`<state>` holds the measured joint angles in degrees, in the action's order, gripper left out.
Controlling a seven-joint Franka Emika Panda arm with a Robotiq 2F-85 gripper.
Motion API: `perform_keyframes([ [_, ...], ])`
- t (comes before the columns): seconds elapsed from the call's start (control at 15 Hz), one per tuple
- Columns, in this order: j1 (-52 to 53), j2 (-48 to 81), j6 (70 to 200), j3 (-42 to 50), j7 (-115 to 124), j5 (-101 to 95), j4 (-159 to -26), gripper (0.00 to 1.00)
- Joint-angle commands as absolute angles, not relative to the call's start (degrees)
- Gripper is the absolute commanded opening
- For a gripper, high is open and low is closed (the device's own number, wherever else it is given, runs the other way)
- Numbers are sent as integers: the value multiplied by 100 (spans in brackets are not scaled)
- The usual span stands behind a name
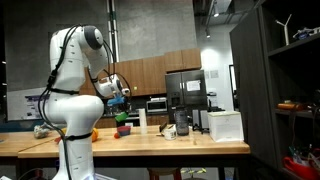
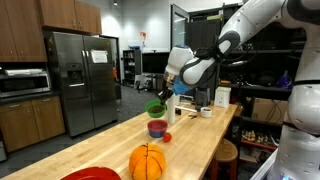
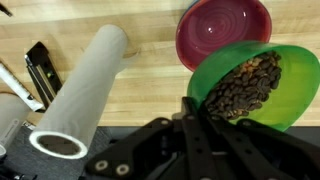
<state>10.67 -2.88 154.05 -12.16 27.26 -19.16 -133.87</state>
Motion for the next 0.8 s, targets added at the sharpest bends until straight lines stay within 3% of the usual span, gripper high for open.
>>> perform_keyframes([
  [0.0,1185,9,14492,-1438,2803,-2166,-12725,1],
  [0.73,1622,823,12610,-1396,2846,-3202,-11440,1],
])
